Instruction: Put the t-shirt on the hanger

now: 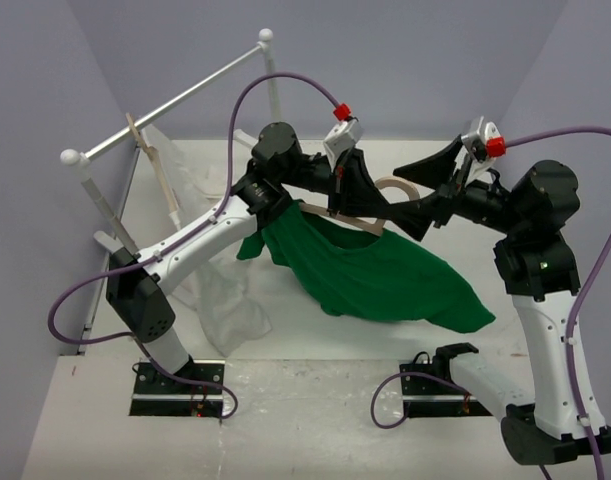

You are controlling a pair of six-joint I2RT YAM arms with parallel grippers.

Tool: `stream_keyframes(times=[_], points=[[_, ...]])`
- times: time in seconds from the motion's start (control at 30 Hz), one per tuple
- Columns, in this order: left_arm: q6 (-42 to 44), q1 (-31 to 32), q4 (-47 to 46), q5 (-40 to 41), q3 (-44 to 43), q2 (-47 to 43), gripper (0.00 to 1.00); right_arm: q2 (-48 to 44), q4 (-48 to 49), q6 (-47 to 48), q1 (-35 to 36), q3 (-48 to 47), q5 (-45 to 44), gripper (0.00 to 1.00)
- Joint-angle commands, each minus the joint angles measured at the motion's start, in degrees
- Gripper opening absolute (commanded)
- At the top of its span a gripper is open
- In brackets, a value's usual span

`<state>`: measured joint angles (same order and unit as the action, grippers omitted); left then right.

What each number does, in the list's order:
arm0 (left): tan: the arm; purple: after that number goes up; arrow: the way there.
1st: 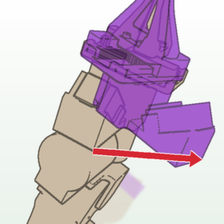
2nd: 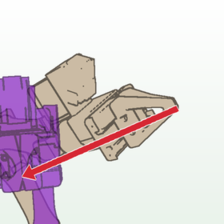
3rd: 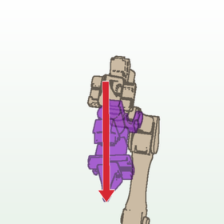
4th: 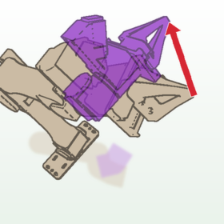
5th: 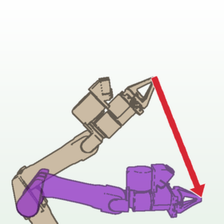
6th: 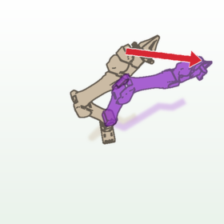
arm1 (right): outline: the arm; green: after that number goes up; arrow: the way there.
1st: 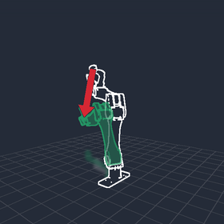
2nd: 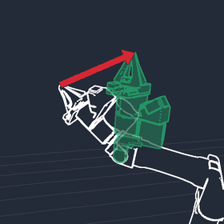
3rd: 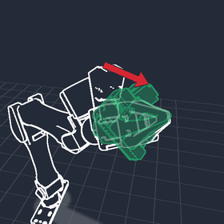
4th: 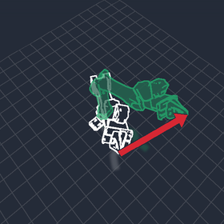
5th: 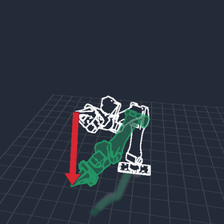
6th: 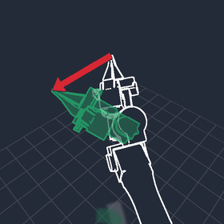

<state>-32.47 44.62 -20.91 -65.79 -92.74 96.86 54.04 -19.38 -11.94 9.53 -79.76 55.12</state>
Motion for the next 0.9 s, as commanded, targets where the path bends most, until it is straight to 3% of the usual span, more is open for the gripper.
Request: stream_keyframes(times=[0.0,0.2,0.3,0.37,0.43,0.5,0.6,0.8,0.83,0.87], points=[[2.84,-2.79,6.23,2.86,-4.26,-1.17,0.00,-7.69,0.93,-0.02,-0.67,5.99,-15.20,0.99],[0.82,-9.58,8.11,3.91,-5.13,-4.33,0.00,-21.90,-1.74,1.20,-1.37,17.94,-46.48,0.99],[1.24,-12.47,9.48,4.52,-6.60,-6.42,0.00,-23.71,-5.31,3.03,-1.42,20.04,-52.80,0.98],[4.27,-13.16,13.77,5.88,-8.33,-7.12,0.00,-24.01,-7.86,4.04,-1.45,20.70,-53.54,0.95],[6.18,-13.53,17.81,7.77,-12.09,-7.12,0.00,-25.32,-8.27,4.67,-1.45,21.33,-53.51,0.80],[5.89,-13.80,18.94,7.85,-13.58,-7.02,0.00,-25.28,-8.98,5.81,-1.45,21.48,-54.61,0.72],[5.84,-13.94,20.20,7.82,-15.72,-6.88,0.00,-23.08,-10.53,6.70,-1.45,21.55,-54.49,0.71],[4.90,-14.17,20.82,7.16,-19.63,-6.60,0.00,-19.15,-8.58,7.85,-1.45,24.97,-43.99,0.71],[4.46,-14.21,20.82,6.99,-19.72,-6.60,0.00,-19.05,-7.83,7.72,-1.45,25.45,-43.61,0.68],[3.99,-14.18,20.40,6.76,-19.60,-6.71,0.00,-18.63,-6.18,7.50,-1.45,25.68,-43.36,0.57]])
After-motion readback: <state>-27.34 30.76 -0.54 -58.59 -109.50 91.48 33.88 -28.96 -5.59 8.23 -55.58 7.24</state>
